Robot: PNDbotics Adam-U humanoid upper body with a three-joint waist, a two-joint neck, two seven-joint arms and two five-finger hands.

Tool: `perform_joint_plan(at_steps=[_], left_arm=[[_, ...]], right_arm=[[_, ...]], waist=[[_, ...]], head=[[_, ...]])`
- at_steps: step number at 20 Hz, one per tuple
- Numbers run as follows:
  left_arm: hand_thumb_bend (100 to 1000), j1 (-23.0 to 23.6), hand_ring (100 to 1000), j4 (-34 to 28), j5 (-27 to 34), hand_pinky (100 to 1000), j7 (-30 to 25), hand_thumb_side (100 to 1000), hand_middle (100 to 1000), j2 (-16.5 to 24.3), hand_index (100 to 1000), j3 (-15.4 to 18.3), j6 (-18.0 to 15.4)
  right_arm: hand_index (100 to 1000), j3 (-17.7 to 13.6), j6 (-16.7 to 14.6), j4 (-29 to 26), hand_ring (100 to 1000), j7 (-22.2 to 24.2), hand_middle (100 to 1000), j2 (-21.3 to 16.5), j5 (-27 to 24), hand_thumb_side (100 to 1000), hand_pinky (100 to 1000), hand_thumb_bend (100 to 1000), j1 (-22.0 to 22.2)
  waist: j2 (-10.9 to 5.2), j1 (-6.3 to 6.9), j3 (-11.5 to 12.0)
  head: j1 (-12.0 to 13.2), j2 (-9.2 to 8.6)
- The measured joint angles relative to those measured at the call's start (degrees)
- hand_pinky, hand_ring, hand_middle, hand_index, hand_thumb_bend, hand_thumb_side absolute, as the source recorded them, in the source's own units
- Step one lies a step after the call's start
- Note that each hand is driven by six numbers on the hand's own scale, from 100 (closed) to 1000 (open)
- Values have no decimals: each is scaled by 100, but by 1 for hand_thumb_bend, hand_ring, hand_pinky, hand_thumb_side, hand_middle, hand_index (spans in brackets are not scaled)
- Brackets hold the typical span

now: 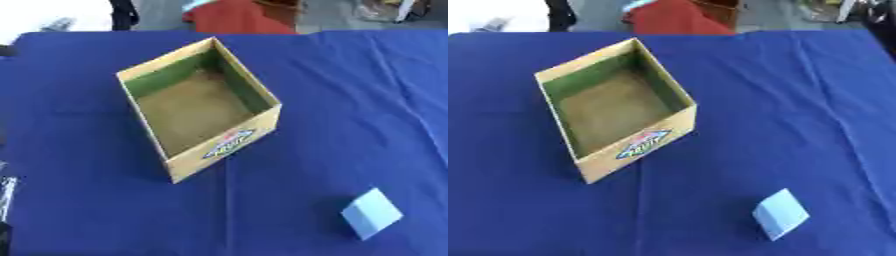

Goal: Pick up objects on the table and place them in the box.

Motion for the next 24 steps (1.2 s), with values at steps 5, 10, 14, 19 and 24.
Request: perform_joint_plan(at_steps=[5,10,14,19,24], left_arm=[[163,0,797,0,0,585,-1,908,676,0,736,0,1],[163,5,797,0,0,585,-11,908,677,0,736,-1,13],[162,33,797,0,-2,585,-17,908,677,2,736,-1,25],[162,66,798,0,-17,584,-18,908,677,44,736,-2,29],[161,94,798,0,-29,584,-20,908,677,60,736,-3,32]], right_arm=[[841,3,5,5,750,25,699,-7,3,963,740,100,-1],[843,123,7,231,771,210,726,-405,41,1000,775,100,-37],[850,339,-62,578,799,520,757,-1010,77,1000,813,100,-65],[858,602,-247,955,829,924,784,-1779,101,1000,847,100,-25],[883,807,-452,1144,862,1264,820,-2309,89,988,870,100,90]], waist=[[0,-5,7],[-17,-44,8],[-64,-91,-5],[-112,-146,-41],[-124,-159,-63]], head=[[-2,26],[5,58],[33,119],[73,151],[102,151]])
